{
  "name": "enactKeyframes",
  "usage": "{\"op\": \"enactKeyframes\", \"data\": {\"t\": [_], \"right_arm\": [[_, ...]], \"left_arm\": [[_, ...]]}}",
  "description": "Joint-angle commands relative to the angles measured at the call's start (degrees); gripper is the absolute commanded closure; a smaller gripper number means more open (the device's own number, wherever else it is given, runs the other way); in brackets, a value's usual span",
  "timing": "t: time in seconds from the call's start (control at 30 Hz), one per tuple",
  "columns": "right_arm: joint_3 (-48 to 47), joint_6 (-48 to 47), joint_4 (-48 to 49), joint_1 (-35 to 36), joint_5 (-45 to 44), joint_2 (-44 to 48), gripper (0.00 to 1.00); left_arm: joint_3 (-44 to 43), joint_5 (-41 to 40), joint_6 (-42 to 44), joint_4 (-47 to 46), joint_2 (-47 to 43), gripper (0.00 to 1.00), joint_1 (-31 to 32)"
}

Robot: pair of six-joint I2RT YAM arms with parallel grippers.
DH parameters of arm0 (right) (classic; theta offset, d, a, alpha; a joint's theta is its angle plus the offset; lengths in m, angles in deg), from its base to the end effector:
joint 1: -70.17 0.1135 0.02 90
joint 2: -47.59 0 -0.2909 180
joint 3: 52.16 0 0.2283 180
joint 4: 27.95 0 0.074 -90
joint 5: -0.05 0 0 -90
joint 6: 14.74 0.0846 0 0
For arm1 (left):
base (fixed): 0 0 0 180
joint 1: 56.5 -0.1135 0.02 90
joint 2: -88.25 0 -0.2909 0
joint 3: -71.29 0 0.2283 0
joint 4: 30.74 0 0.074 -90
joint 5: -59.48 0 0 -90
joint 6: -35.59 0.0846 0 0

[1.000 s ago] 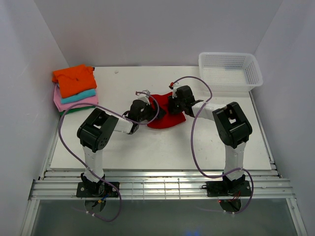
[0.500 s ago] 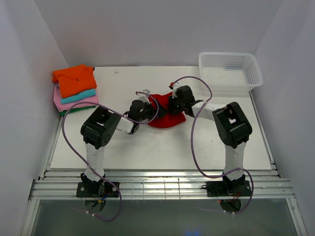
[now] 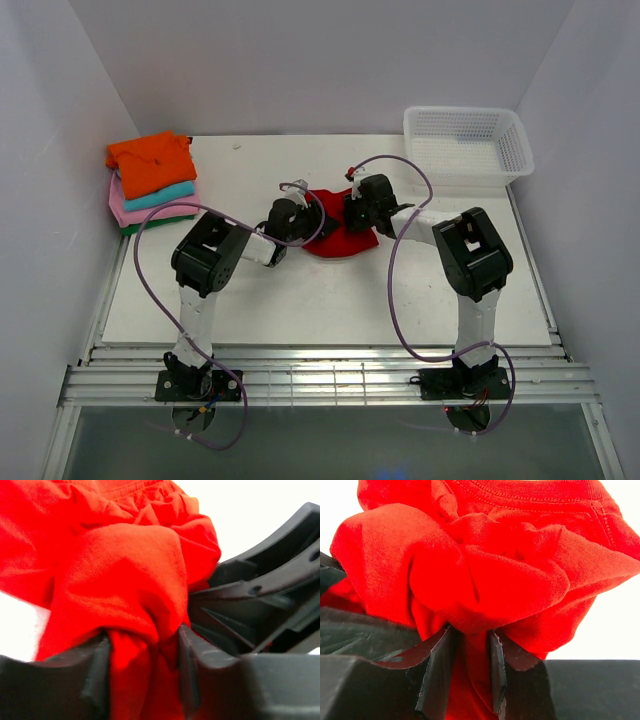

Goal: Fold and stack the t-shirts
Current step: Neatly place the folded tshirt to the corner

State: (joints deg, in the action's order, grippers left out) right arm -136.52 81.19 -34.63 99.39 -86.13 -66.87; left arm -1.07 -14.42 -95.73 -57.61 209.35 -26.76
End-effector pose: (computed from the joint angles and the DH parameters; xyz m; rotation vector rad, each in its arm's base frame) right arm 0.4029 0.2318 0.1689 -0.4892 2.1883 0.4104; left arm 0.3920 -0.2510 0.1331 -0.0120 2.1002 -1.0621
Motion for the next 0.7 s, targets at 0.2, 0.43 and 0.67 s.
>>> {"op": "enactKeyframes", "data": {"t": [0.2,0.43,0.67], "right_arm": [[2.8,1.1,-2.7,1.0,2.2,0.3,0.63],[4.5,0.0,-4.7,1.0,-1.2,5.5,0.46],[3.7,-1.3,-11.2,1.0,-7.4,16.6,0.39]], "left_arm": [[0.3,-0.3,1.5,11.6,2.7,1.0,0.8],[-0.4,-13.5,8.3,24.8,-7.6,1.0,0.4],[-7.0,-21.8,15.5,41.7,-16.3,1.0,-4.2]]}}
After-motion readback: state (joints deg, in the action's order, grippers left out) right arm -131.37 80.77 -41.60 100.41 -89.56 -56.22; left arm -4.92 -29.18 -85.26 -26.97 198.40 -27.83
